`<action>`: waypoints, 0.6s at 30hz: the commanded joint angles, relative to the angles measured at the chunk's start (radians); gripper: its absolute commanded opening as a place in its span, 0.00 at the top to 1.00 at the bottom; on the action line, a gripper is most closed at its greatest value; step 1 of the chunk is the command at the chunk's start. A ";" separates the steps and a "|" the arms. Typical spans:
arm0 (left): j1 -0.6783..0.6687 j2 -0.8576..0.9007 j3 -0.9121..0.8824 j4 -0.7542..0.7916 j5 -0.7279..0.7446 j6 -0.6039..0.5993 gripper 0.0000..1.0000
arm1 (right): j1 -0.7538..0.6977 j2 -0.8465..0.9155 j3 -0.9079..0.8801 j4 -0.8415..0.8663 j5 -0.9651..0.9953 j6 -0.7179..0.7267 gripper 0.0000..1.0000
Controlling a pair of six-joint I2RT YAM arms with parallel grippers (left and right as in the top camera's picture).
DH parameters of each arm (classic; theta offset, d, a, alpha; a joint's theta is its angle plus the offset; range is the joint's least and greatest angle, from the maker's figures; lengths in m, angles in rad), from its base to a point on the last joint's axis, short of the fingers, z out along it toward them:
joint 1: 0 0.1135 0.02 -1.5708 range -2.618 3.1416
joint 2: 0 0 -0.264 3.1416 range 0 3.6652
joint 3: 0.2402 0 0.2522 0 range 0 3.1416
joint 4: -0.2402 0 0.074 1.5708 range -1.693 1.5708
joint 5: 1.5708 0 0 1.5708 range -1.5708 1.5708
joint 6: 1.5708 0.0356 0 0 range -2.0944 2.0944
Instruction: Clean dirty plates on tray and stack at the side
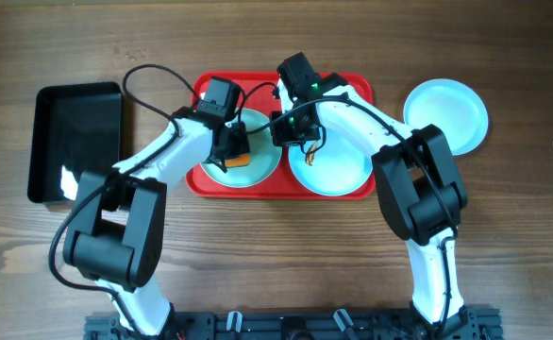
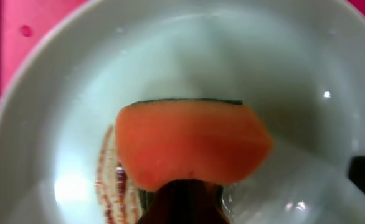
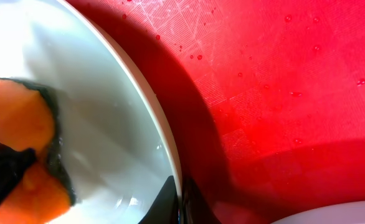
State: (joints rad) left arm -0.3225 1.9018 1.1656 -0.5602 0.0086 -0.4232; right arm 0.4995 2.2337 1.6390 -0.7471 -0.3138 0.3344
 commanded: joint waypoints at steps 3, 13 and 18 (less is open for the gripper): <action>0.053 0.084 -0.036 -0.055 -0.214 0.031 0.96 | -0.002 0.014 0.004 -0.021 0.031 -0.021 0.96; 0.049 0.050 0.032 -0.097 -0.402 0.023 0.96 | -0.002 0.014 0.004 -0.027 0.031 -0.020 0.96; 0.002 -0.062 0.093 -0.096 -0.305 0.023 0.96 | -0.002 0.014 0.004 -0.029 0.030 -0.019 0.96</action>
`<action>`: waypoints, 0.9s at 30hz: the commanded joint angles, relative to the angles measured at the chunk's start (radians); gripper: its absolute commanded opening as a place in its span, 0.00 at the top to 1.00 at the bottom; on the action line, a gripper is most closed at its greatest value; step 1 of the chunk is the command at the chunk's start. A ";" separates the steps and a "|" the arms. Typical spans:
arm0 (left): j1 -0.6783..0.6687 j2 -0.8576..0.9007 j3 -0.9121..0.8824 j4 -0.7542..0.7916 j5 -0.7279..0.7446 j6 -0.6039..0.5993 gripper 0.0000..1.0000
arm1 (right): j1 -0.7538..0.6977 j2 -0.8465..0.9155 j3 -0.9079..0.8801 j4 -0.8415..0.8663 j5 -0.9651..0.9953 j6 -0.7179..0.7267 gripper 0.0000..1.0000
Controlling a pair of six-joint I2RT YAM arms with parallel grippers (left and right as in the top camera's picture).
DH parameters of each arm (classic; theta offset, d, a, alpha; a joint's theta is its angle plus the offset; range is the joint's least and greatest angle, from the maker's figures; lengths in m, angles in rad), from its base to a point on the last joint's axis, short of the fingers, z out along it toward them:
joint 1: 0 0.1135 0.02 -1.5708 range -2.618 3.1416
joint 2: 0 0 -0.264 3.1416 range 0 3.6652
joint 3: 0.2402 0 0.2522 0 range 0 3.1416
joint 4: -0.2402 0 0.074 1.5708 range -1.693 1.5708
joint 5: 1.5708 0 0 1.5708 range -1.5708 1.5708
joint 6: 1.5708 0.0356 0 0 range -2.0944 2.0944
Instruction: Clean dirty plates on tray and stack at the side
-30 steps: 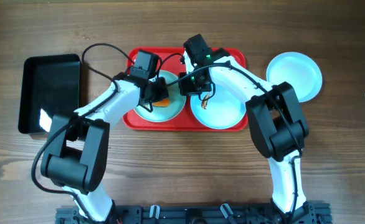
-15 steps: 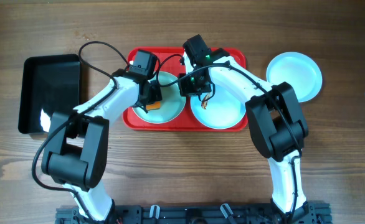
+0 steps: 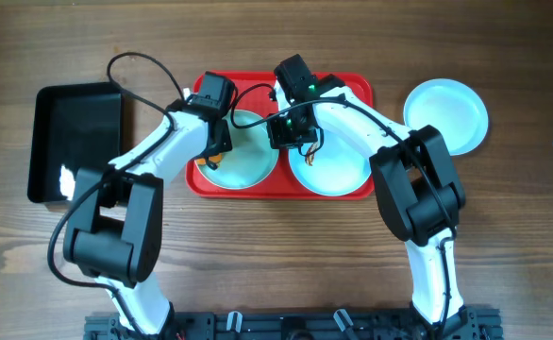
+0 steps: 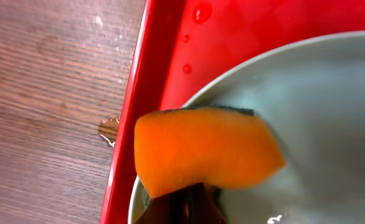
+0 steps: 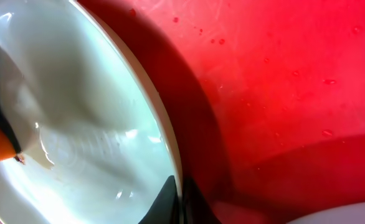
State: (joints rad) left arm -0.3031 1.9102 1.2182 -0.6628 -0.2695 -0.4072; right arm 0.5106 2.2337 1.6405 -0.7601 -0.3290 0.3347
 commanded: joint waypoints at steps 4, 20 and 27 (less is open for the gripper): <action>-0.034 -0.114 0.040 0.042 0.180 0.006 0.96 | -0.013 0.014 0.002 -0.015 0.045 -0.018 0.96; -0.042 0.063 -0.086 0.069 0.433 -0.099 0.96 | -0.013 0.014 0.002 -0.016 0.046 0.008 0.96; -0.042 0.066 -0.093 -0.037 0.224 -0.064 0.96 | -0.014 0.014 0.002 -0.024 0.079 0.010 0.96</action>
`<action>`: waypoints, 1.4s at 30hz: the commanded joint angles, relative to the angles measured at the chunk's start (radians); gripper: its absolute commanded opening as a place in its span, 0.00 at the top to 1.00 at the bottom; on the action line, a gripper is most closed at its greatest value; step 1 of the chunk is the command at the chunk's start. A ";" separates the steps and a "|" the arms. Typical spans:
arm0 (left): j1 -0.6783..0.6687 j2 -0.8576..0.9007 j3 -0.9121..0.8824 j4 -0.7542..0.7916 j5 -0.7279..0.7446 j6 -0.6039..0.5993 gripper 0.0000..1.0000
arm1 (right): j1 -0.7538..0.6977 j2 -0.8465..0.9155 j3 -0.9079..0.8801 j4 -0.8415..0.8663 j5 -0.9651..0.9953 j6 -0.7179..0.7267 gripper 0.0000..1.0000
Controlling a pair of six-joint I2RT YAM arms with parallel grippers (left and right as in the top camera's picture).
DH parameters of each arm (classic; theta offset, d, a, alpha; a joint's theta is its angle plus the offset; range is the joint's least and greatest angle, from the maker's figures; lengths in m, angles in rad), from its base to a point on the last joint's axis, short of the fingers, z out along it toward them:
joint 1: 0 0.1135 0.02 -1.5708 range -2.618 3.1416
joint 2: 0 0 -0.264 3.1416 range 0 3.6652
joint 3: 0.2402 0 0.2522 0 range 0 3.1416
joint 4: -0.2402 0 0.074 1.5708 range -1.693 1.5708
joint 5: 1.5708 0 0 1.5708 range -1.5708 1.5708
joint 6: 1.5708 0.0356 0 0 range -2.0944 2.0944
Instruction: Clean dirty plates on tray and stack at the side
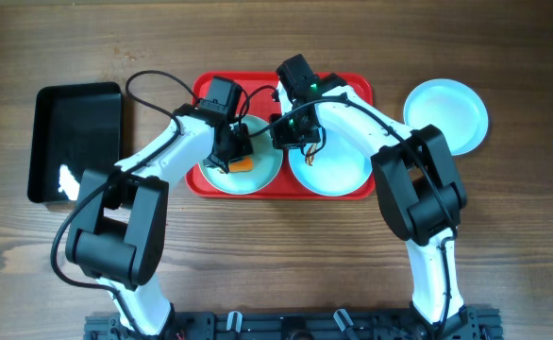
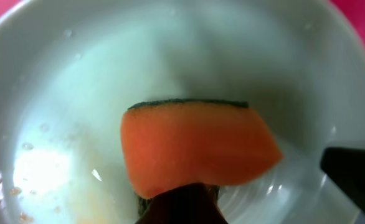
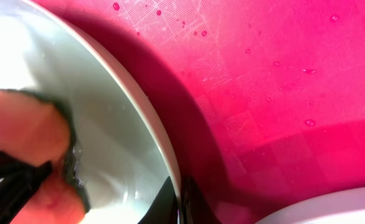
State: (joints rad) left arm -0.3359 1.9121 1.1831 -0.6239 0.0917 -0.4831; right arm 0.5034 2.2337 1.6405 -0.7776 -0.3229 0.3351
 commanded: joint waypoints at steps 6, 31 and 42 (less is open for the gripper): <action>-0.009 0.064 -0.058 -0.139 -0.320 0.002 0.96 | -0.006 0.014 0.002 -0.009 0.073 0.009 0.96; -0.008 -0.090 0.065 -0.164 -0.499 -0.150 0.96 | -0.006 0.014 0.002 -0.006 0.100 0.051 0.96; -0.009 -0.093 0.063 -0.164 -0.078 -0.024 0.96 | -0.006 0.014 0.002 -0.009 0.099 0.069 0.96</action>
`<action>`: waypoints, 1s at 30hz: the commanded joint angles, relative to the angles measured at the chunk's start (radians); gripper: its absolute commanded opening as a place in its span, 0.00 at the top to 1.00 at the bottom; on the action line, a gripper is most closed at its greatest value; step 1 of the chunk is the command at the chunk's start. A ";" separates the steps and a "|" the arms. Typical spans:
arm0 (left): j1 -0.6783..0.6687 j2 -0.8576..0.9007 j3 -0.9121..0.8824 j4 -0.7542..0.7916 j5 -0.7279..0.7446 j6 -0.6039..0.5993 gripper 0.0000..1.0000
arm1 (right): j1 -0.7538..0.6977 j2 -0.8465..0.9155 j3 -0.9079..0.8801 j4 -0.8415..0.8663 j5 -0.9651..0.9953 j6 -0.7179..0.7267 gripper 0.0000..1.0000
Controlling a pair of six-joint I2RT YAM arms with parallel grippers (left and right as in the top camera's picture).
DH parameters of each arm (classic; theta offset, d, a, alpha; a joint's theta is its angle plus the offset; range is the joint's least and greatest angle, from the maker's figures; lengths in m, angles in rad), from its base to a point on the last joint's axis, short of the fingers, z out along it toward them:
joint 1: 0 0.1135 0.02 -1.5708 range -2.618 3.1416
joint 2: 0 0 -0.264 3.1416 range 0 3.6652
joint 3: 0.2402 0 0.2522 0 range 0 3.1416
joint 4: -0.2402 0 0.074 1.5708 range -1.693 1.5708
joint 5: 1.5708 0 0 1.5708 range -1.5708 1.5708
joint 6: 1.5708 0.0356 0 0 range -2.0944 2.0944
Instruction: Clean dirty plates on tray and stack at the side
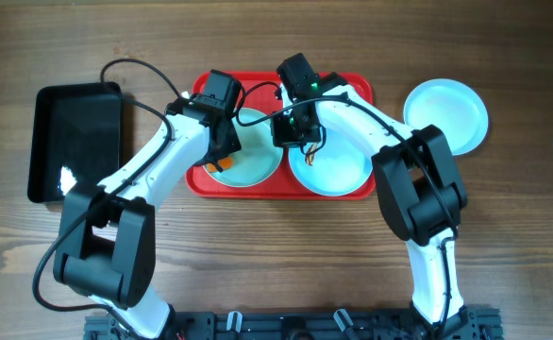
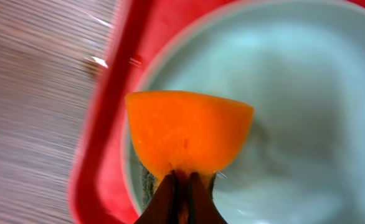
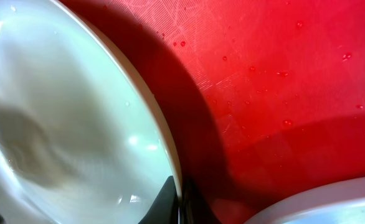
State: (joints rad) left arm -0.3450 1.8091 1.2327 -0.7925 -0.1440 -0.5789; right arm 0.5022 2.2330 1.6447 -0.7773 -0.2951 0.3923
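Note:
A red tray (image 1: pixel 352 90) holds two pale plates. On the left plate (image 1: pixel 253 161) (image 2: pixel 288 106), my left gripper (image 2: pixel 182 182) is shut on an orange sponge (image 2: pixel 185 130) with a dark green underside. The sponge sits at the plate's left rim, beside the tray's left wall (image 2: pixel 98 149). My right gripper (image 3: pixel 178 190) is shut on that plate's right rim (image 3: pixel 161 134), one finger inside and one outside. A few faint orange specks show on the wet plate surface (image 3: pixel 70 124). The right plate (image 1: pixel 338 170) lies beside it. A clean plate (image 1: pixel 451 109) rests on the table right of the tray.
A black rectangular bin (image 1: pixel 76 142) stands on the wooden table (image 1: pixel 522 227) left of the tray. Both arms cross over the tray's middle. Water drops dot the tray floor (image 3: pixel 282 81). The second plate's rim (image 3: pixel 332 199) shows at the right wrist view's lower right.
My left gripper has moved the sponge from the middle of the left plate to its left rim by the tray wall. The right gripper still pinches the plate's right rim.
The sponge first sat mid-plate beside a reddish smear. Then it was at the plate's left rim, then back mid-plate with only a faint stain left, and now at the left rim again. The right gripper held the rim throughout.

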 commanded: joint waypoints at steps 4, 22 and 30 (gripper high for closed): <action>0.000 0.011 0.011 0.024 0.230 0.135 0.96 | -0.005 0.015 -0.002 -0.009 0.071 0.027 0.96; 0.001 0.089 -0.176 0.201 0.034 0.156 0.96 | -0.005 0.015 -0.002 -0.010 0.071 0.026 0.96; 0.001 0.089 -0.171 0.151 -0.269 0.122 0.96 | -0.005 0.015 -0.002 -0.010 0.071 0.026 0.96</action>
State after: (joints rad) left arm -0.3534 1.8488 1.1015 -0.5953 -0.1474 -0.4454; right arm 0.5022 2.2330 1.6447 -0.7780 -0.2943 0.4042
